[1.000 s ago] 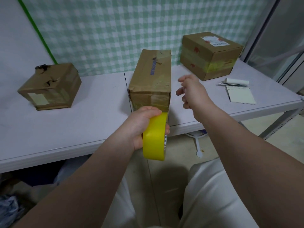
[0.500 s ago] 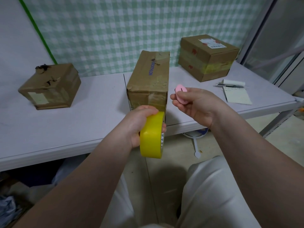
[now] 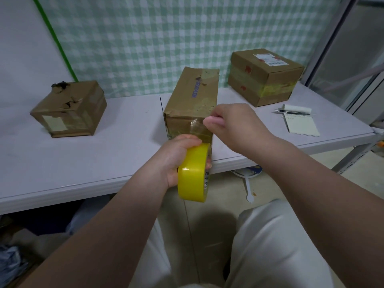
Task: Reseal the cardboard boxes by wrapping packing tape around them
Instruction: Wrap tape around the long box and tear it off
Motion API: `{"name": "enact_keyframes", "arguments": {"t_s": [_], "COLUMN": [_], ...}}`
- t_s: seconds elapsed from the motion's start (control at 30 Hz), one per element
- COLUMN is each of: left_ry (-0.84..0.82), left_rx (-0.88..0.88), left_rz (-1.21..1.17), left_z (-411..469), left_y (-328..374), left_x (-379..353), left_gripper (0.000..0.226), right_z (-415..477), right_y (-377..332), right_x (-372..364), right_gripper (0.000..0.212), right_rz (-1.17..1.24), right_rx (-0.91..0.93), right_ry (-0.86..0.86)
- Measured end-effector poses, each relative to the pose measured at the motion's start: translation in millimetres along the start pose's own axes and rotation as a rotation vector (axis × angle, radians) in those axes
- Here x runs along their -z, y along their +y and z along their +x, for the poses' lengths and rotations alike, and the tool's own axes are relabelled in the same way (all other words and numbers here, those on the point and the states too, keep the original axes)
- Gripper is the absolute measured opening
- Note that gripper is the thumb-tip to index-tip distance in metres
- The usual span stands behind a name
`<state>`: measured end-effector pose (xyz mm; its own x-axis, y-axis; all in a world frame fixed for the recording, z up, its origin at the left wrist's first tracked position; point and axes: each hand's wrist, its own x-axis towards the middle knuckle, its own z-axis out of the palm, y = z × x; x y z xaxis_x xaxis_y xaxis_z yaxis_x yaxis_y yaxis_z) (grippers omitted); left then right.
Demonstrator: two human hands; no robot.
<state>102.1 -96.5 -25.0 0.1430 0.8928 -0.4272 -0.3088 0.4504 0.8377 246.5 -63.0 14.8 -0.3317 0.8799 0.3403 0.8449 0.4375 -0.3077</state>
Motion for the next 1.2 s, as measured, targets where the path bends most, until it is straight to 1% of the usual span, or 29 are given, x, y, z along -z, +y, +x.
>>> {"name": "enact_keyframes", "arguments": {"t_s": [0.1,0.2,0.4,0.47,0.57,0.7,0.9,1.13,1.2], "left_ry": [0.0,-0.016,-0.023,-0.021,-0.019,-0.031,-0.051,-0.026,-0.021], "left_rx": [-0.006,-0.014,-0.01,-0.011,-0.009,0.0,0.014,0.034,0.041], "left_rz": [-0.011,0.003,0.027,0.036,0.044,0.045,0.06,0.072,0.092], "left_z": [1,1,0,0,-1,-2,-4,-4,-4], "left_y": [0,0,1,1,2,4,8,11,12], "left_x": [2,5,7,8,8,8,9,11,12], "left_gripper": [0.02,0.017,0.016,0.02,0.025,0.028,0.019,0.027,0.028], "right_z": [2,4,10,11,12,13,10,5,4], "right_y": [-5,-10,-19,-21,-23,-24,-17,-3,1], "right_x": [-2,-2,-2,-2,-5,-9,-4,5,7], "right_gripper": [0.03,0.03,0.026,0.026,0.027,0.019,0.017,0.013,0.016], "right_rz": [-0.108,-0.128,-0.208,-0.209,-0.279,-0.374,-0.393,-0.434,-0.425], "right_rx": [0.111,0.169,0.148,0.141,0.154,0.16,0.192,0.177,0.174], "right_ry": [-0.024,-0.059,-0.182,-0.203,-0.208,-0.205,-0.192,-0.184,-0.175]}}
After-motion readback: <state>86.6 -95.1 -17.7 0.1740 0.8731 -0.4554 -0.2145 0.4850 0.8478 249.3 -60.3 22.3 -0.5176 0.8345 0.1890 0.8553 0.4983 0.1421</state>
